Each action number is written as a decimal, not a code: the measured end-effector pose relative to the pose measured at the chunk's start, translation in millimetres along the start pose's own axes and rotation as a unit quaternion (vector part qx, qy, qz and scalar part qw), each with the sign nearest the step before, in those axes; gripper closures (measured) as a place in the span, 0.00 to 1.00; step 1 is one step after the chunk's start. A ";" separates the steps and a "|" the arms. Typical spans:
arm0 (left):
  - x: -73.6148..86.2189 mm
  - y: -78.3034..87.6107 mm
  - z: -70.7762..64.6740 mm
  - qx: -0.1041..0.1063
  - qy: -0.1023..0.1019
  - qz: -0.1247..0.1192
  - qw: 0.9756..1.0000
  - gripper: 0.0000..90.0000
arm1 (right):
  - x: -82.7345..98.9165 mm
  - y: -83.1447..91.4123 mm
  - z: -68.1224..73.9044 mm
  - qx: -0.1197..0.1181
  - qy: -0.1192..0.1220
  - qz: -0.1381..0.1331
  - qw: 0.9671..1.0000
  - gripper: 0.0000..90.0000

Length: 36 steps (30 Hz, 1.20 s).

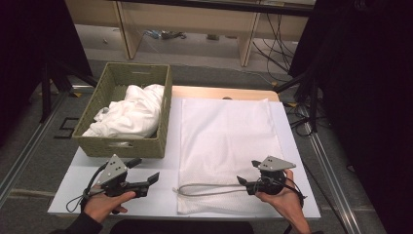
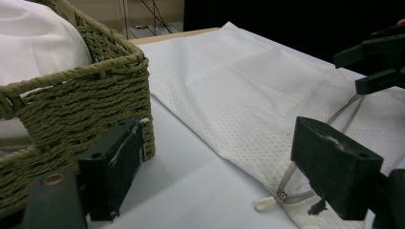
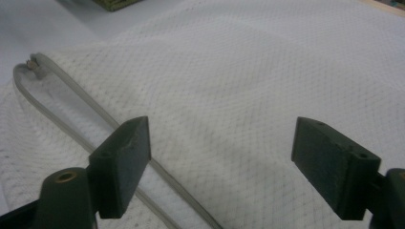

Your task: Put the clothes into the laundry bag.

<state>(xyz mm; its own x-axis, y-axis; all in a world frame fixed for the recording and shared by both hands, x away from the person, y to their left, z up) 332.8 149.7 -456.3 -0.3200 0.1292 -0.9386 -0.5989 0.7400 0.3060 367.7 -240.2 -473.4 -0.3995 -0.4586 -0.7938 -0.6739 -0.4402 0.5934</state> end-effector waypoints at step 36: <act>2.0 -0.7 0.4 0.001 0.010 0.004 1.000 0.20 | 3.4 -51.7 -5.0 0.010 0.084 0.133 0.988 0.59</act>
<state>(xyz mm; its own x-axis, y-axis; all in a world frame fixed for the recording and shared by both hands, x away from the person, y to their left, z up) 332.9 149.7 -458.5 -0.3393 0.1231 -0.9326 -0.5950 0.7398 0.3141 404.3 -222.8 -506.2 -0.4567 -0.6776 -0.5764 -0.5724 -0.2722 0.7735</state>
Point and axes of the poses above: each handheld gripper's, and its own axes: y roughly backward along the jaws, x roughly out of its underside, z roughly to its left, the point moved 4 cm from there along -y, roughly forward along the jaws, and after that the axes turned 8 degrees about x, right-handed, at the moved point
